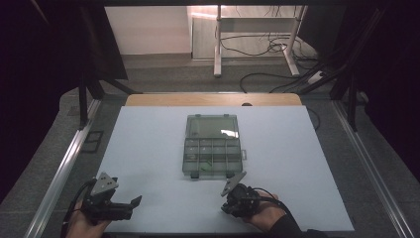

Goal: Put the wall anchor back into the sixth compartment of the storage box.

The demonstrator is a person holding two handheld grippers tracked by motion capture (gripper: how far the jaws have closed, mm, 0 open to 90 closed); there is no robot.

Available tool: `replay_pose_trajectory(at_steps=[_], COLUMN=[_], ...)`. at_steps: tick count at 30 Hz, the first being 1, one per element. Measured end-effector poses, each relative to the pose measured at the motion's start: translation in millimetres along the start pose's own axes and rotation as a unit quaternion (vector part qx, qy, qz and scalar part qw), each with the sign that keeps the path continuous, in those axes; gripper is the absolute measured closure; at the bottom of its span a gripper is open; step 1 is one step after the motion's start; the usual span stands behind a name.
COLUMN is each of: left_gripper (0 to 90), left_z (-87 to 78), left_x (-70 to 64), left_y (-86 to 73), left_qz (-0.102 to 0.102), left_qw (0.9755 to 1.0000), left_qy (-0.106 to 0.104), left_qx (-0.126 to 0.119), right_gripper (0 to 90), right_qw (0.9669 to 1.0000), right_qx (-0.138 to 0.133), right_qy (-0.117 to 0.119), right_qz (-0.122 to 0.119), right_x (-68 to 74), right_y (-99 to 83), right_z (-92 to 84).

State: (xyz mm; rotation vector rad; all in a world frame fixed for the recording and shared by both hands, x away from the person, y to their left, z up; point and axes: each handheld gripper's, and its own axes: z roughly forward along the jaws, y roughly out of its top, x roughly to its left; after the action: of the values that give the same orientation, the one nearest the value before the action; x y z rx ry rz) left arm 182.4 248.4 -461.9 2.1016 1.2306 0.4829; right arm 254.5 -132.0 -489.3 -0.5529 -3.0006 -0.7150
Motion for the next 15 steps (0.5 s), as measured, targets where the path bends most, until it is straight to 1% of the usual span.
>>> replay_pose_trajectory(at_steps=[3, 6, 11, 15], left_gripper=[2.7, 2.8, 3.0, 3.1], left_z=[0.2, 0.3, 0.4, 0.5], left_x=[-0.1, 0.2, 0.1, 0.2], left_y=[0.1, 0.0, 0.1, 0.1], left_qz=[0.0, -0.002, -0.002, -0.002], left_qw=[1.0, 1.0, 1.0, 1.0], left_qy=[0.0, 0.0, 0.001, 0.001], left_qx=[0.001, 0.001, 0.001, 0.001], right_gripper=[83.5, 83.5, 83.5, 83.5], right_qw=[0.9999, 0.9997, 0.9994, 0.999], right_qx=[-0.014, -0.023, -0.032, -0.04], right_qy=[0.005, 0.001, -0.003, -0.004], right_qz=[0.004, 0.006, 0.009, 0.019], right_x=[-1.9, -3.4, -6.7, -11.0], right_y=[1.3, 3.6, 4.8, 6.4], right_z=[-3.9, -7.3, -9.8, -13.1])
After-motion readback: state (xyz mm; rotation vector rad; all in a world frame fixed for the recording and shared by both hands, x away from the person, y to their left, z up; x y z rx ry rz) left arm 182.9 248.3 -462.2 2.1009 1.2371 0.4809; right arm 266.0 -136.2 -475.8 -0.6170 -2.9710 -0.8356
